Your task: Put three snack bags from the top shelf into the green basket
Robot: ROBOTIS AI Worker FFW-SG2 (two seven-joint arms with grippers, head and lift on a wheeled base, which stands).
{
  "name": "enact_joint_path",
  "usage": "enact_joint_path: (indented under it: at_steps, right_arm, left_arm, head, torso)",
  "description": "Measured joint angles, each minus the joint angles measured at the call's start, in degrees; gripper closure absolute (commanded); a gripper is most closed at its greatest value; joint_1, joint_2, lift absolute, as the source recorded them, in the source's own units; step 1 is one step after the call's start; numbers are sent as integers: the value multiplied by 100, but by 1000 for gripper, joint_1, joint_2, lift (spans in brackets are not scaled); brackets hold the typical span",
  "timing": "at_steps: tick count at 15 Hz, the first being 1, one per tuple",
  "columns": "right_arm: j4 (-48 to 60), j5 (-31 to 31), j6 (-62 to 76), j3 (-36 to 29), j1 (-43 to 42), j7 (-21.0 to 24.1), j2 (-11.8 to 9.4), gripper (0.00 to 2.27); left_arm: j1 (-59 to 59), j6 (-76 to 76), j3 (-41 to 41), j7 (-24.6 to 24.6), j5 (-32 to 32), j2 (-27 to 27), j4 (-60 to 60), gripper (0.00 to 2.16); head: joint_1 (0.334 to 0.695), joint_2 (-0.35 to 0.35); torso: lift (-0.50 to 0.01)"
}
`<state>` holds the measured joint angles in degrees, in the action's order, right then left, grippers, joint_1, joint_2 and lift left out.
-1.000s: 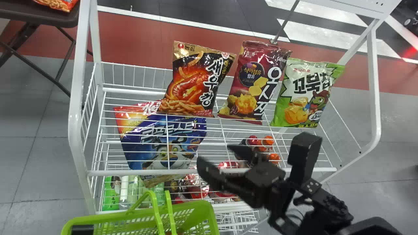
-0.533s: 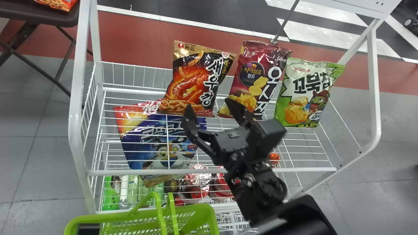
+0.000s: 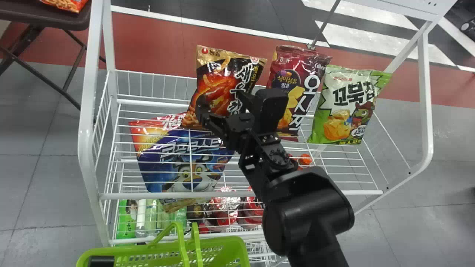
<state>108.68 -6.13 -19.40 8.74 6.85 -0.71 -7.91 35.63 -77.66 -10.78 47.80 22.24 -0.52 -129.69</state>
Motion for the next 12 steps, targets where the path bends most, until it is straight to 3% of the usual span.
enact_joint_path:
  at_steps: [1,7,12]
  right_arm:
    - [-23,-45,-93,-28,-45,-151,-1,2219]
    - [731,-184,-634,-89,235,-649,-144,2250]
    - [2088,-343,-2105,-445,815,-827,-376,2250]
  left_arm:
    - [-7,0,4,-5,0,0,14,2142]
    - [-75,-18,-3,-26,0,-1,50,2142]
    - [-128,-51,5,-35,4,0,50,2142]
  head:
    - [695,-350]
    - [695,-350]
    - [695,-350]
  torso:
    - [-50]
    - [-50]
    - [-50]
